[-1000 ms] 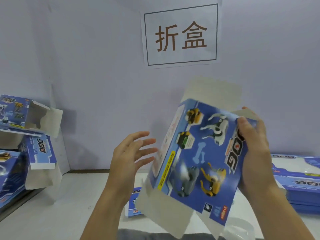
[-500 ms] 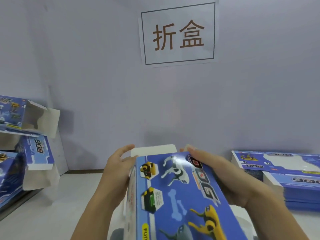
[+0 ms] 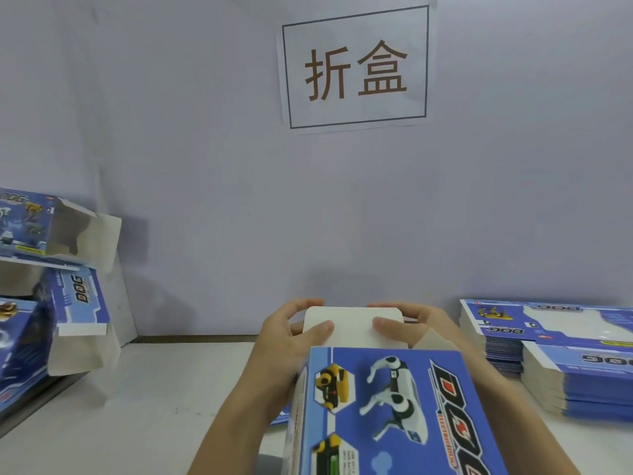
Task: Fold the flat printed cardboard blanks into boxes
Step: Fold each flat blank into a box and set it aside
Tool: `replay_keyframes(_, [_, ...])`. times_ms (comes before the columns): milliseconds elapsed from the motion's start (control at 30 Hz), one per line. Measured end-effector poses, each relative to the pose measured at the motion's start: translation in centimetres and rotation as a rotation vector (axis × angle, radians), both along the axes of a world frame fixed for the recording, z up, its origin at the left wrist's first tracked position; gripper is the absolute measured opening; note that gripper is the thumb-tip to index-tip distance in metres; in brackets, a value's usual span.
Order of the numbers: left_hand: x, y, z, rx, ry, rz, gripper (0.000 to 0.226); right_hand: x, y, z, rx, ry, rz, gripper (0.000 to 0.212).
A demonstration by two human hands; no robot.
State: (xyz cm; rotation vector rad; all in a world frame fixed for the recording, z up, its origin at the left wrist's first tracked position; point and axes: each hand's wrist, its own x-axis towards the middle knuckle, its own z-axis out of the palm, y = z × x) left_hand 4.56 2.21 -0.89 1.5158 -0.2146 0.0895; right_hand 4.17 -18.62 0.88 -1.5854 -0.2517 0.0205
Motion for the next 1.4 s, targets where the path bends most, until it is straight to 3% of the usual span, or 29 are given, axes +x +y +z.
replay_keyframes(100, [0.0, 0.2, -0.1, 0.003, -0.031, 0.0, 0.025, 0.0, 0.1, -0.1, -0.003, -0.006, 0.046, 0.049])
replay_keyframes(200, [0.0, 0.3, -0.1, -0.003, -0.062, -0.004, 0.019, 0.1, 0.0, -0.3, 0.011, -0.045, 0.033, 0.049])
replay_keyframes(367, [-0.2, 0.2, 0.1, -0.025, -0.083, -0.009, 0.012, 0.3, -0.3, -0.3, 0.102, -0.031, 0.046, 0.032])
replay_keyframes(433, [-0.2, 0.1, 0.0, -0.024, -0.094, 0.007, 0.008, 0.4, -0.4, -0.4, 0.073, -0.04, 0.025, 0.016])
replay_keyframes(533, [-0.2, -0.1, 0.0, -0.034, -0.097, 0.03, 0.009, 0.6, -0.3, -0.5, 0.032, -0.057, 0.005, 0.012])
replay_keyframes(667, [0.3, 0.5, 0.1, -0.151, -0.084, 0.145, 0.011, 1.0, -0.3, -0.3, 0.031, -0.057, 0.052, 0.054])
replay_keyframes(733, [0.7, 1.4, -0.2, -0.206, -0.086, 0.24, 0.013, 1.0, -0.1, 0.4, 0.204, 0.098, 0.205, 0.054])
replay_keyframes(900, [0.8, 2.4, -0.8, -0.317, -0.088, 0.389, 0.022, -0.1, 0.2, 1.5, 0.145, 0.136, 0.268, 0.036])
replay_keyframes(1000, [0.5, 1.8, -0.1, -0.337, -0.087, 0.379, 0.027, -0.7, -0.4, 1.5, 0.153, -0.002, 0.346, 0.043])
replay_keyframes(1100, [-0.3, 1.2, 1.5, -0.312, -0.146, 0.298, 0.042, -1.4, -0.5, 1.4, 0.269, -0.229, 0.233, 0.031])
replay_keyframes(1200, [-1.6, 0.6, 3.3, -0.184, -0.249, 0.136, 0.059, -1.7, -0.5, 2.0, 0.342, -0.383, 0.097, 0.047])
replay_keyframes(1300, [-2.6, -0.2, 4.2, -0.031, -0.371, 0.077, 0.059, -2.2, -0.5, 2.3, 0.224, -0.543, -0.004, 0.064])
replay_keyframes(1400, [-3.3, -0.8, 4.5, 0.04, -0.483, 0.108, 0.076, -2.7, -0.2, 2.5, 0.157, -0.583, 0.052, 0.071])
